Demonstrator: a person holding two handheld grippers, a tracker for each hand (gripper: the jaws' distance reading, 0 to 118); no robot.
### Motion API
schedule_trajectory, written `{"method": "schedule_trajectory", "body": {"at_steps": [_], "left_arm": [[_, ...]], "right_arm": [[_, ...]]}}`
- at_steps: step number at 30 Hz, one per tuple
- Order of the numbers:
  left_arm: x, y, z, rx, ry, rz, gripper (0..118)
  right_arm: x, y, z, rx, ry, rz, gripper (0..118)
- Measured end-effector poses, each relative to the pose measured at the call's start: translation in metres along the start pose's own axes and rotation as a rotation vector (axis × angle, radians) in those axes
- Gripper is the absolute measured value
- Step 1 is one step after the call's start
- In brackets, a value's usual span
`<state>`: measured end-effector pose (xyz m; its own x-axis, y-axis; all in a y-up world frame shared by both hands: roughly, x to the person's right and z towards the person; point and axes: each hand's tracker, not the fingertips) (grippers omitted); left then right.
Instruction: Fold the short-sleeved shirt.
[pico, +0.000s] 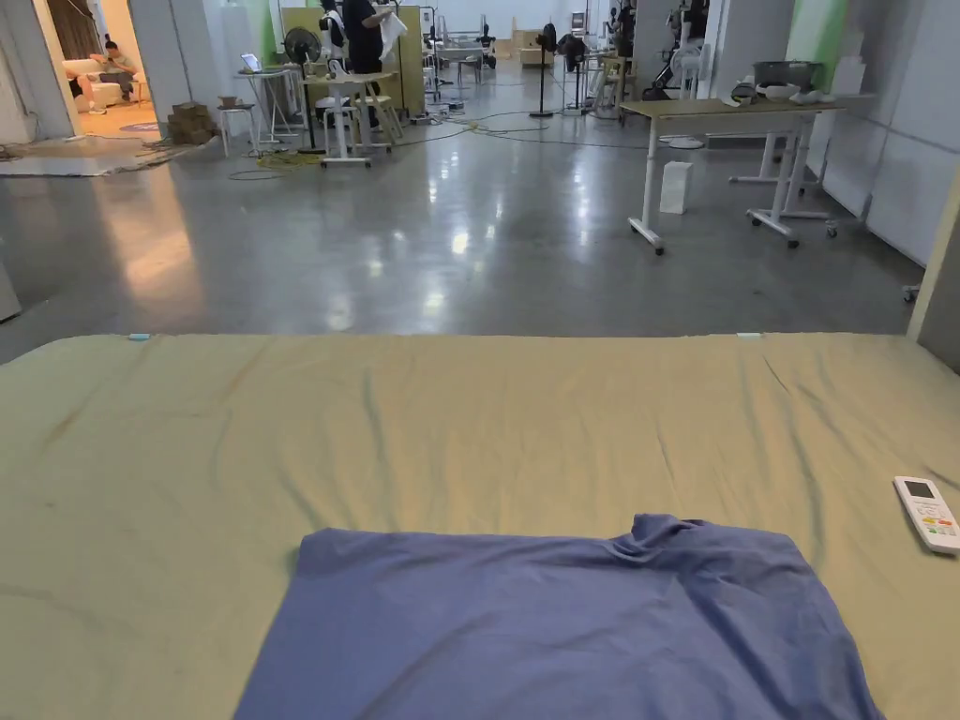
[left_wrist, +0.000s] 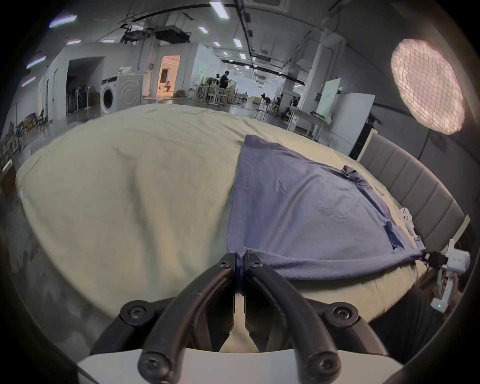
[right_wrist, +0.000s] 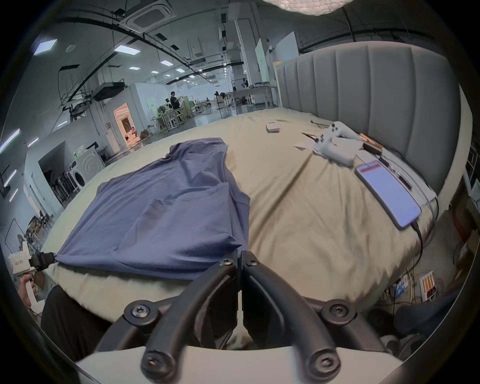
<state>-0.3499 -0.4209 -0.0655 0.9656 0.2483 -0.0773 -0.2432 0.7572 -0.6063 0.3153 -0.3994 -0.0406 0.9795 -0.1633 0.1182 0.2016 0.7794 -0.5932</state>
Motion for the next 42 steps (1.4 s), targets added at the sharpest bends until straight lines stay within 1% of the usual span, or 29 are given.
{"method": "schedule_trajectory", "body": {"at_steps": [4,5,6,7,8,9,10,11,12,14,15,16,18,21,22,26,28,29,30,31,32,33,34,35,38,39,40,41,42], "left_arm": [[-0.005,-0.014,-0.004,-0.037,0.004,0.030,7],[-0.007,-0.015,-0.007,-0.045,0.000,0.042,10],[-0.007,-0.019,-0.007,-0.028,-0.006,0.055,19],[-0.008,-0.020,-0.005,0.001,-0.003,0.068,35],[-0.009,-0.020,-0.002,0.020,0.009,0.083,61],[-0.010,-0.019,0.003,0.048,0.001,0.116,84],[-0.010,-0.018,0.011,0.055,-0.006,0.149,104],[-0.007,-0.013,0.020,0.040,-0.014,0.175,111],[0.000,-0.006,0.032,0.043,-0.012,0.168,110],[0.021,0.002,0.058,0.144,-0.028,0.138,110],[0.036,0.004,0.069,0.198,-0.015,0.120,110],[0.050,0.004,0.078,0.255,0.005,0.103,110],[0.073,-0.003,0.089,0.349,0.031,0.054,110],[0.099,-0.009,0.091,0.395,0.111,-0.008,110],[0.106,-0.011,0.090,0.392,0.105,-0.023,110],[0.122,-0.016,0.090,0.371,0.036,0.029,110],[0.132,-0.031,0.081,0.396,0.081,-0.055,110],[0.136,-0.039,0.076,0.372,0.088,-0.101,111],[0.140,-0.044,0.073,0.329,0.095,-0.132,111],[0.146,-0.039,0.075,0.339,0.097,-0.166,111],[0.151,-0.039,0.073,0.359,0.102,-0.186,113],[0.154,-0.041,0.069,0.348,0.105,-0.193,116],[0.153,-0.039,0.067,0.317,0.097,-0.192,118],[0.152,-0.038,0.067,0.313,0.077,-0.181,118],[0.147,-0.034,0.064,0.270,0.068,-0.161,118],[0.143,-0.033,0.064,0.272,0.076,-0.144,118],[0.142,-0.033,0.064,0.272,0.076,-0.140,118],[0.142,-0.033,0.064,0.268,0.085,-0.133,118],[0.141,-0.034,0.065,0.274,0.087,-0.134,118]], "right_arm": [[-0.001,-0.013,-0.004,-0.025,-0.013,0.028,2],[-0.003,-0.014,-0.008,-0.033,-0.011,0.036,10],[-0.004,-0.014,-0.013,-0.067,-0.011,0.044,30],[-0.003,-0.017,-0.014,-0.114,-0.024,0.040,57],[-0.002,-0.019,-0.016,-0.135,-0.029,0.024,83],[-0.001,-0.022,-0.014,-0.140,-0.024,0.008,85],[-0.002,-0.023,-0.006,-0.106,-0.020,-0.007,83],[0.000,-0.024,0.002,-0.093,-0.023,-0.028,83],[-0.002,-0.023,0.011,-0.086,-0.022,-0.075,83],[-0.011,-0.021,0.029,-0.039,-0.011,-0.150,85],[-0.018,-0.022,0.042,0.007,0.011,-0.179,90],[-0.027,-0.022,0.050,0.040,0.024,-0.183,97],[-0.050,-0.024,0.060,0.100,0.011,-0.144,98],[-0.086,-0.030,0.071,0.239,-0.050,-0.022,102],[-0.096,-0.031,0.074,0.273,-0.073,0.003,102],[-0.114,-0.032,0.074,0.364,-0.088,0.064,103],[-0.119,-0.041,0.070,0.409,-0.125,0.147,108],[-0.120,-0.039,0.073,0.434,-0.115,0.175,112],[-0.118,-0.037,0.073,0.399,-0.079,0.113,116],[-0.116,-0.042,0.070,0.357,-0.077,0.079,118],[-0.114,-0.039,0.071,0.412,-0.087,0.123,118],[-0.111,-0.041,0.068,0.359,-0.096,0.035,118],[-0.108,-0.041,0.068,0.384,-0.101,0.027,118],[-0.103,-0.043,0.066,0.357,-0.092,-0.026,118],[-0.087,-0.040,0.058,0.280,0.005,-0.082,118],[-0.083,-0.038,0.057,0.262,0.002,-0.100,117],[-0.083,-0.037,0.057,0.257,-0.039,-0.097,112],[-0.085,-0.039,0.057,0.267,-0.090,-0.095,103],[-0.084,-0.039,0.058,0.275,-0.092,-0.111,98]]}}
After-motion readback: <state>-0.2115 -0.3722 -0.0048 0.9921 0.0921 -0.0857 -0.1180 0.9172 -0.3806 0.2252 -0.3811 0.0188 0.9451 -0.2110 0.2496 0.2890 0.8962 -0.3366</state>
